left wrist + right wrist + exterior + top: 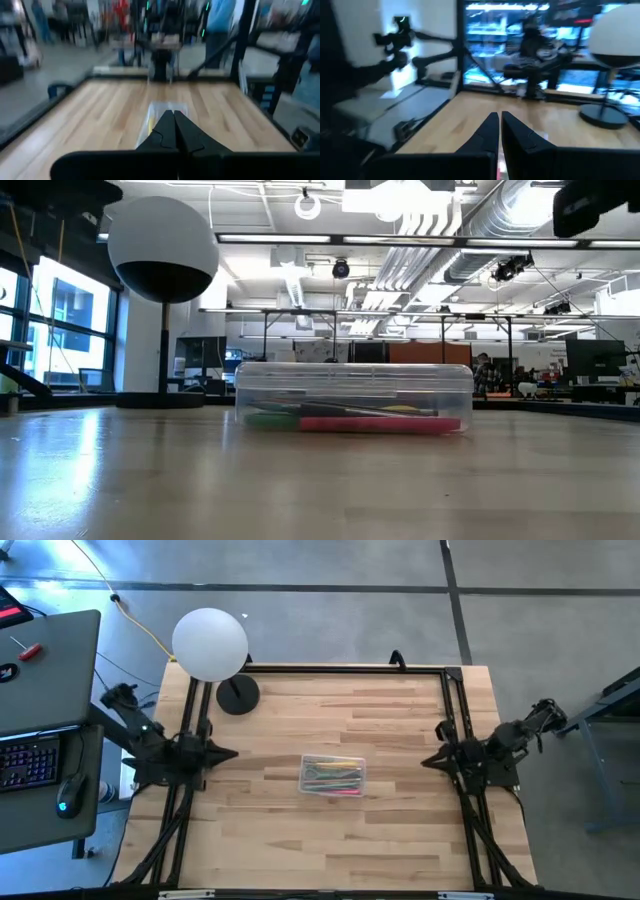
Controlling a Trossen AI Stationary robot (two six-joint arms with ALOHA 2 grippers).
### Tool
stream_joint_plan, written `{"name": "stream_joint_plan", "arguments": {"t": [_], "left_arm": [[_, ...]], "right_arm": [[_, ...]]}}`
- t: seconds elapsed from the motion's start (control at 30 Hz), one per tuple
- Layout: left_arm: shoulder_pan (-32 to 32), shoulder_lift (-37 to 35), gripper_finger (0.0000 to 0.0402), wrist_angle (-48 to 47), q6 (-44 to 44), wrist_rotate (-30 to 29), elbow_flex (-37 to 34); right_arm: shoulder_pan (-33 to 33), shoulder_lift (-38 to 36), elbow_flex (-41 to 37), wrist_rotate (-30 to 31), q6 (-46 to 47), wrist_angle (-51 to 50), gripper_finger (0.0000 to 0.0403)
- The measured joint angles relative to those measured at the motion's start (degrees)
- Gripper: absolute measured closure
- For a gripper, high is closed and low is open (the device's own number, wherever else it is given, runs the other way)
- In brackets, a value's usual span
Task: Pick & place school supplies into a supply box
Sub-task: Return to Home Position
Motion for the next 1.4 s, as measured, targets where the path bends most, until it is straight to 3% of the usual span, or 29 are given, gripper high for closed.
{"name": "stream_joint_plan", "arguments": {"t": [0.17, 0.33, 0.4, 0.57, 0.7, 0.8, 1.0, 1.4], "left_arm": [[0.0, -9.97, 0.0386, 10.01, 7.72, 2.0, -10.73], [0.0, -9.28, 0.0386, 11.43, 8.1, 1.48, -13.74], [0.01, -9.4, 0.0384, 11.19, 8.88, 0.87, -13.71], [0.02, -9.55, 0.0384, 9.2, 11.22, 0.79, -13.67], [0.02, -9.54, 0.0376, 1.61, 6.82, 1.51, -13.68], [0.02, -9.49, 0.0369, -1.78, 3.22, 1.1, -13.44], [0.02, -9.52, 0.0361, -2.15, 3.61, -1.76, -13.42], [0.02, -9.52, 0.036, -2.04, 3.49, -1.59, -13.44]], "right_arm": [[-0.85, -0.19, -7.96, 5.44, -0.03, 8.68, 0.0403], [-2.84, -0.7, -17.11, 0.18, -3.14, 22.47, 0.0403], [-3.97, -0.51, -17.11, -2.57, -3.57, 22.33, 0.0403], [-7.23, -0.81, -17.18, -2.74, -8.75, 22.23, 0.0402], [-9.48, -0.75, -17.18, -2.52, -11.85, 19.65, 0.0402], [-10.5, -0.77, -17.18, 1.03, -12.86, 17.44, 0.0402], [-10.91, -0.74, -17.18, 10.42, -2.26, 15.58, 0.0402], [-10.88, -0.72, -17.2, 10.91, -0.96, 15.58, 0.0402]]}}
